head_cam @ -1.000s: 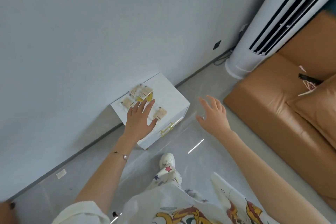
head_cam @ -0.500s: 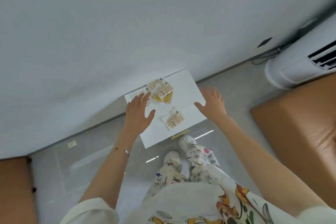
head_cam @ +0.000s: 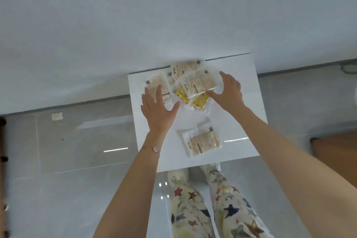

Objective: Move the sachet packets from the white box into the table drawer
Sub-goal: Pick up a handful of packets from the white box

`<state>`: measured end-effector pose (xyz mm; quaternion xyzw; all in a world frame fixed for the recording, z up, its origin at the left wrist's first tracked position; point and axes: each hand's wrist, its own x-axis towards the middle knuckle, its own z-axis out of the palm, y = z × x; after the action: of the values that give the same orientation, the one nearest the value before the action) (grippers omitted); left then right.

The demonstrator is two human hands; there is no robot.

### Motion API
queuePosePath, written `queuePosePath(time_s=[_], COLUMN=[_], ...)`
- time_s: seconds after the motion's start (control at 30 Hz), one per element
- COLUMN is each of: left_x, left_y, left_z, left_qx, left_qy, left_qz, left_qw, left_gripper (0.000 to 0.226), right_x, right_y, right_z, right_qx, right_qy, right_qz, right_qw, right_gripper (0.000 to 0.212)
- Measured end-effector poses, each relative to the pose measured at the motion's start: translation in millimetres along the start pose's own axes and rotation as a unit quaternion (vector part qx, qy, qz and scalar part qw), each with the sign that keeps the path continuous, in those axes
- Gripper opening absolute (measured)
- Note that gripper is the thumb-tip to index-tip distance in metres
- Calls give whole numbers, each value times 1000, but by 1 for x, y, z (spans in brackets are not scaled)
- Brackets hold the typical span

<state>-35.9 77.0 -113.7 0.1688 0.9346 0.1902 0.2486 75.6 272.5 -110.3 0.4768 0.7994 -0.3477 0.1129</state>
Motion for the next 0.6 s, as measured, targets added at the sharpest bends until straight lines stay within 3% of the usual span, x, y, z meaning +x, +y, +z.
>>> queuePosePath(time_s=[0.23,0.6], left_x=[34,13], left_y=[-1,-33], left_z=[41,34], left_qx=[-10,37], left_qy=[34,42], left_qz=[-41,38], left_qw=[999,998], left_gripper=[110,75], right_x=[10,-6], right_y=[3,21], right_z=[50,34], right_qx=[-52,10], right_qy=[33,-18], right_qz=[-15,-86], right_qw=[998,996], right_gripper=[96,84])
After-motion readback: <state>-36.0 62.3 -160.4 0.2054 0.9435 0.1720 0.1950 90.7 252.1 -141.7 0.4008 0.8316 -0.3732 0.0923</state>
